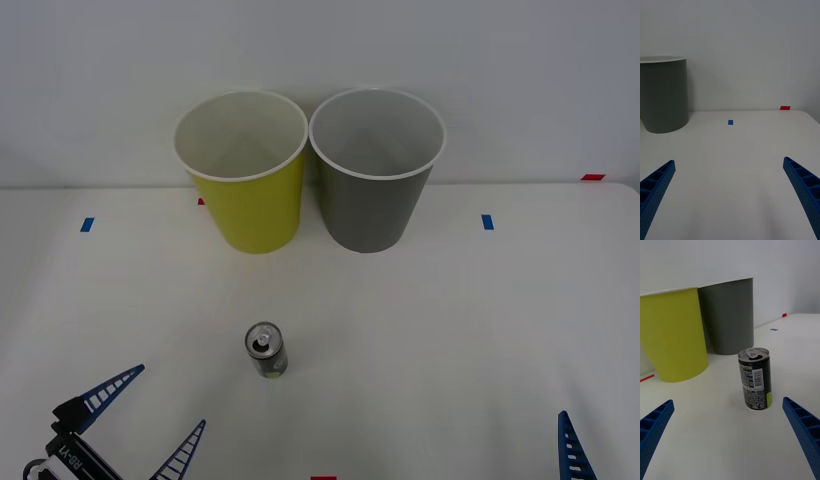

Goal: Put cans in the gray bin and PET bottles in the light green bin.

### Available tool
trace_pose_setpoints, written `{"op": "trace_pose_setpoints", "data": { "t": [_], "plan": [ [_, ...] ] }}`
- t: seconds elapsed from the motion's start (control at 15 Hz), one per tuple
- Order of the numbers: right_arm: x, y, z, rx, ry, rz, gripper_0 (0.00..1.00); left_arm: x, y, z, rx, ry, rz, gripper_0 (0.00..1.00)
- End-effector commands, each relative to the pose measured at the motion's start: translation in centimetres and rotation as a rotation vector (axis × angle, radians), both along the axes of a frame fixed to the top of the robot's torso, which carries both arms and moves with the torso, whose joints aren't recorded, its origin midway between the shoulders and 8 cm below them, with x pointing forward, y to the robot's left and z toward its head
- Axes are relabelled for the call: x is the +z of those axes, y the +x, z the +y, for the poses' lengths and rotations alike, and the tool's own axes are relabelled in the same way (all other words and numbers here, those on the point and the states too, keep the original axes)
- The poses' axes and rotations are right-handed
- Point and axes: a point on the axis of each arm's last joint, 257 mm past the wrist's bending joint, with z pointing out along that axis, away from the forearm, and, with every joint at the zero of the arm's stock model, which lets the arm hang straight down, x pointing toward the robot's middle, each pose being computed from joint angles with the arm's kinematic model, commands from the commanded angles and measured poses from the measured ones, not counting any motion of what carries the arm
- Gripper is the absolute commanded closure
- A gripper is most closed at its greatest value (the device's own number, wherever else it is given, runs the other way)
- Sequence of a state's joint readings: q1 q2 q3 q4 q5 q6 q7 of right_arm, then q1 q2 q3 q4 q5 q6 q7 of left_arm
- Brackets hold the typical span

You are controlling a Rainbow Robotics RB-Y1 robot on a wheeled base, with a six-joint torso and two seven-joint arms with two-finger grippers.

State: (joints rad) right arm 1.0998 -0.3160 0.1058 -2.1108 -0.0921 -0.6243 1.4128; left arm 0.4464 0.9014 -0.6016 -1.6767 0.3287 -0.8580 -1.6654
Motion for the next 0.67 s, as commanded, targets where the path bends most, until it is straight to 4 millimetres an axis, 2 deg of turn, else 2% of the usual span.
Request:
{"op": "trace_pose_setpoints", "data": {
  "t": [0.07,0.2,0.67],
  "plan": [
    [0.0,0.0,0.0,0.0,0.0,0.0,0.0,-0.4,1.5,-2.1,-0.062,-0.04,0.016,0.0],
    [0.0,0.0,0.0,0.0,0.0,0.0,0.0,-1.2,2.1,-3.5,-0.104,-0.044,0.032,0.0],
    [0.0,0.0,0.0,0.0,0.0,0.0,0.0,-2.2,4.2,-5.3,-0.157,-0.023,0.033,0.0]
  ]
}}
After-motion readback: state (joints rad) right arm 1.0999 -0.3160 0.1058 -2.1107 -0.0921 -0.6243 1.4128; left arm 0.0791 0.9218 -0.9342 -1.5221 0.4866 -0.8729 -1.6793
